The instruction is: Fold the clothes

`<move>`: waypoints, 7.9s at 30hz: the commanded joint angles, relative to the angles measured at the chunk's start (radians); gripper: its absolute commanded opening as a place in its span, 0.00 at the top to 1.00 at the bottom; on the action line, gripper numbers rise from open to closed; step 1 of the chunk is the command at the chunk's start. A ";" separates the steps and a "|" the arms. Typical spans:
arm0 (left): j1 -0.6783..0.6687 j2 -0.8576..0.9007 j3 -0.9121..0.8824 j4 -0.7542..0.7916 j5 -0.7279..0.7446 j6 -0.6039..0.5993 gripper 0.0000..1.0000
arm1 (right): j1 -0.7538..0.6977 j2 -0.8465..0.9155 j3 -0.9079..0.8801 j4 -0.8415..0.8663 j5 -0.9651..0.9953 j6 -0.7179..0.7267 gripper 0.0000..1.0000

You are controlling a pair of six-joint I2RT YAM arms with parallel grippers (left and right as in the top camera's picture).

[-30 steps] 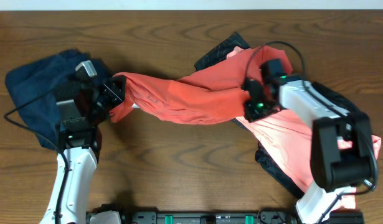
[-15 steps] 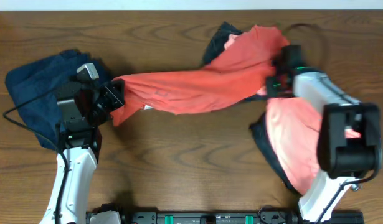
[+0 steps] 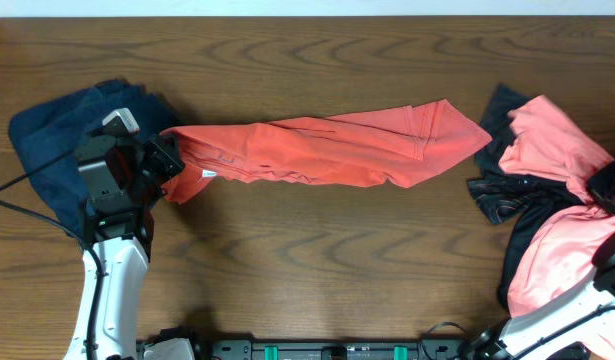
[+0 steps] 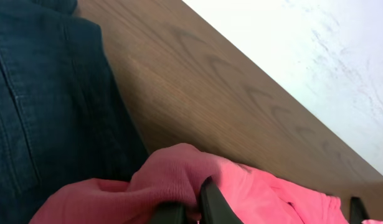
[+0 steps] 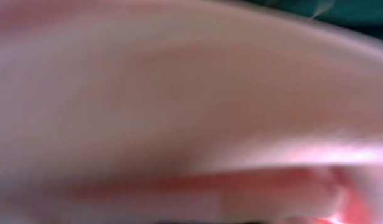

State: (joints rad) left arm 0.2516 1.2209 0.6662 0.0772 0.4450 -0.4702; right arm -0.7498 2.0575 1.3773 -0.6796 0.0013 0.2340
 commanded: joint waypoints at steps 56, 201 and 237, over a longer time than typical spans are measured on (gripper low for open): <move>-0.081 -0.014 0.002 -0.129 -0.009 0.032 0.94 | 0.190 -0.031 0.375 -0.220 -0.260 -0.052 0.46; -0.274 0.181 0.056 0.045 0.035 0.237 0.02 | 0.612 -0.345 0.122 0.064 0.080 0.021 0.01; -0.757 0.524 0.055 -0.066 0.036 -0.156 0.47 | 0.673 -0.344 0.093 -0.522 -0.096 -0.131 0.01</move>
State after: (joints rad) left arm -0.5014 1.6997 0.7357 0.0303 0.5236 -0.6235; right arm -0.0856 1.7325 1.4761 -1.1999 -0.0898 0.1177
